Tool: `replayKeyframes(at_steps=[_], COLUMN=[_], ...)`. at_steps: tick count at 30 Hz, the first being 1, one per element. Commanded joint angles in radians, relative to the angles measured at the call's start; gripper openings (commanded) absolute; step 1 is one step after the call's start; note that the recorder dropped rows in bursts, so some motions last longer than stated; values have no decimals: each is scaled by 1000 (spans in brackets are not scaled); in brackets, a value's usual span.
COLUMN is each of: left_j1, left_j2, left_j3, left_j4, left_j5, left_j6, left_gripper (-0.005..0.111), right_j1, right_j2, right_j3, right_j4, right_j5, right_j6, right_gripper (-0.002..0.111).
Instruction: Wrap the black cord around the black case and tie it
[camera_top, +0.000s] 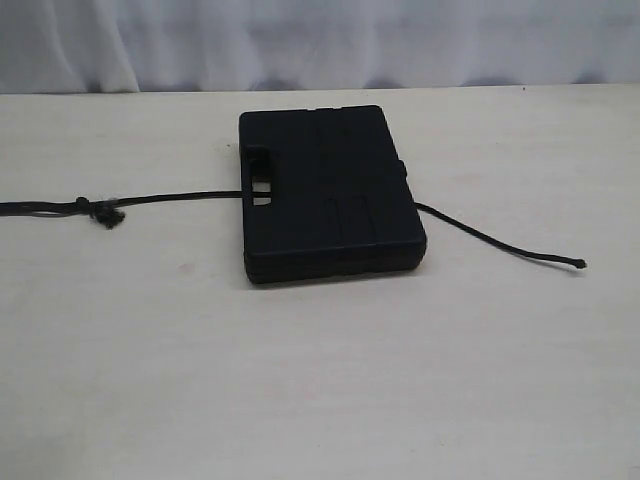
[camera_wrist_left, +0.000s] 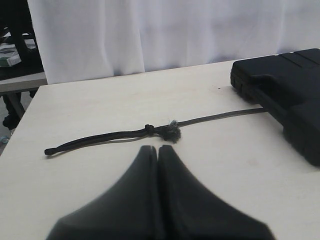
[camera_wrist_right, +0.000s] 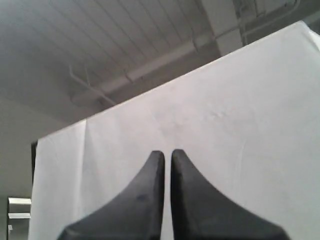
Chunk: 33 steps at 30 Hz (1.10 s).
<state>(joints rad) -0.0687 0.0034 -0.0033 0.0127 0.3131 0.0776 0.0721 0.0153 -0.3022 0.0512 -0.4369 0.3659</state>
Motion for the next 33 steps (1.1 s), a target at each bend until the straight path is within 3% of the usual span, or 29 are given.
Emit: replayKeyframes(at_steps=[1,6,13,20,22,24,27,29,33], left_j1=[4,4,4,4,4,4,4,4,4], left_j2=[-3,-3,-3,-3,-3,-3,-3,-3,-3], left_j3=[3,3,3,3,3,3,3,3,3], left_j4=[2,2,2,2,2,2,2,2,2], left_j5=[-8,-8,-8,-8,-8,-8,-8,-8,-8], left_j6=[0,0,0,0,0,0,0,0,0], left_gripper=[0,0,0,0,0,0,0,0,0], right_j1=[1,1,1,5,91,230,434,510,582], right_j2=[132,392,760,1045,1135,1232,1417,1566,1837], right_j3=[-241,-512,-800,-881,-881,-881,-939,-1059,-1321], right_j4=[-104,-78,151,557,534,391,108,2,-21], right_j5=[460,887,1319,1454,1395,1268,1116,1163,1265], right_j6=[-14,-165,-371,-655,-668,-589,-265,-212,-117], right_gripper=[4,9,48,48,46,46,46,46,46])
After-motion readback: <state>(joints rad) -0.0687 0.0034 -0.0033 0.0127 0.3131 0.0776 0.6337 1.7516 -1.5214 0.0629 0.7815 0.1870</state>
